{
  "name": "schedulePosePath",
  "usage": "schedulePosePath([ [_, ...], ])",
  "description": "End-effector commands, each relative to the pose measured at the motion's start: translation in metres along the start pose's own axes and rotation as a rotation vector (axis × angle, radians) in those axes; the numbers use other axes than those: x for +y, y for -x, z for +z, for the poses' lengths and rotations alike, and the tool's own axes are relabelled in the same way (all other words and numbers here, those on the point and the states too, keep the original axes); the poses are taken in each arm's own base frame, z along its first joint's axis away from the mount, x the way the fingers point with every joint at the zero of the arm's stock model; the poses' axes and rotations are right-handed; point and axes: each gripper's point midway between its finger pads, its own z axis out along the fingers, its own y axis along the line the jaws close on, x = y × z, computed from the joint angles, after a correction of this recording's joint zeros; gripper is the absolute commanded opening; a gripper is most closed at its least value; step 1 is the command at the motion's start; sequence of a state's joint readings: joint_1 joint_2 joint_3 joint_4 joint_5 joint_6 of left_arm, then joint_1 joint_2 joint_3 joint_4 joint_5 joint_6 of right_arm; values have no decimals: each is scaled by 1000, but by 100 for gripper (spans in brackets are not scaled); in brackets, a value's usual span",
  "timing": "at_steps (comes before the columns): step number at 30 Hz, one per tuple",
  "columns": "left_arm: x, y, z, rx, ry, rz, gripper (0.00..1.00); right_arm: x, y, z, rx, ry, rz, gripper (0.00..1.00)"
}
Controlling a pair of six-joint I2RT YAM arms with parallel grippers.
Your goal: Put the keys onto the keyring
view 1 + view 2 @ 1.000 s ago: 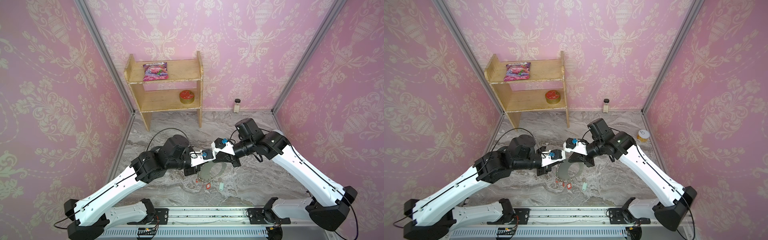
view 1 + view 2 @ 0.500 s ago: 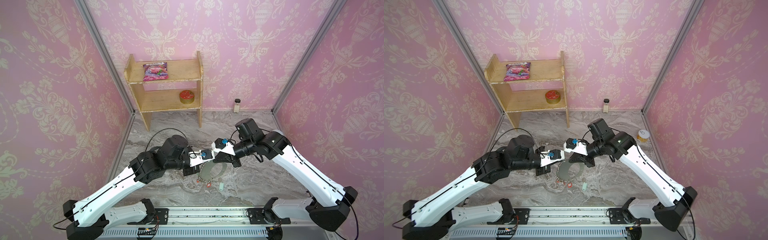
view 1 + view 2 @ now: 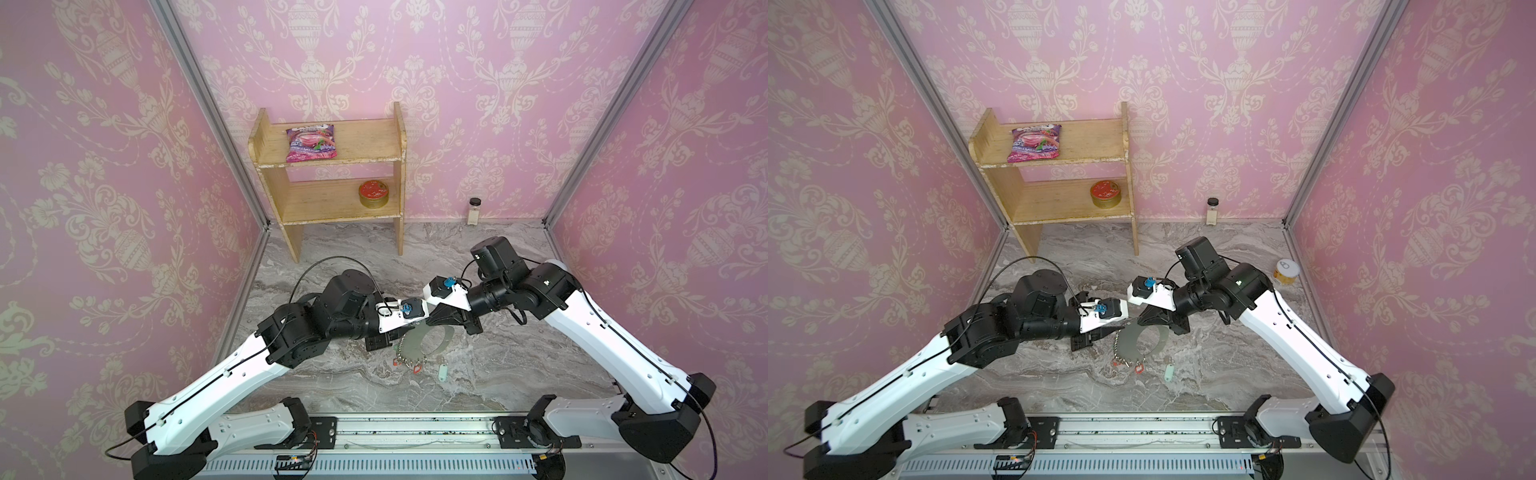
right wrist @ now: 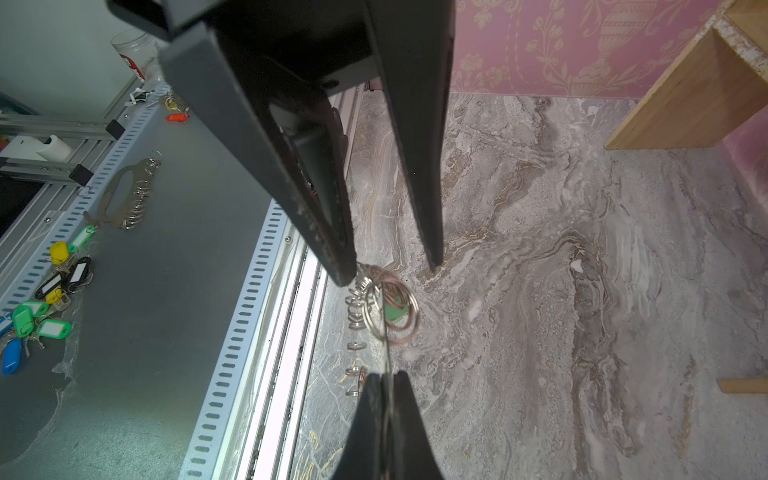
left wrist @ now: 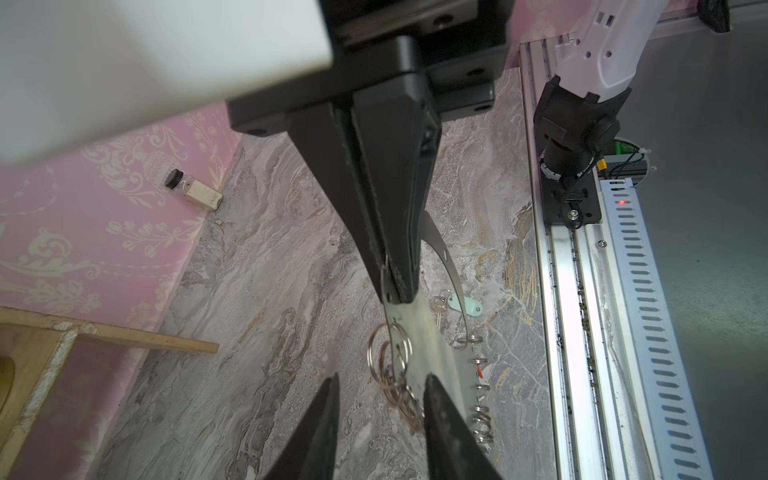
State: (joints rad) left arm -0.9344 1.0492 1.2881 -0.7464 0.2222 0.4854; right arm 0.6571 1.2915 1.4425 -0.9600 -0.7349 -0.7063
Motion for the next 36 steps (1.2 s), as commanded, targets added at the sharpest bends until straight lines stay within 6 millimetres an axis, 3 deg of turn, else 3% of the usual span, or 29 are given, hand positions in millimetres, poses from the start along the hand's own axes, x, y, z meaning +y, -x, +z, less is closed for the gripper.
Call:
schedulePosePath([
  [1,5,13,-13,-39,25,10,41,9,13,-10,-44,0,-32,0],
  [16,5,10,12,7,-12,4,39,10,14,-11,-47,3,-36,0],
  [27,18,5,10,52,62,48,33,13,15,-11,-53,18,-39,0],
  [36,12,4,13,54,22,43,26,15,16,-12,-56,15,-43,0],
])
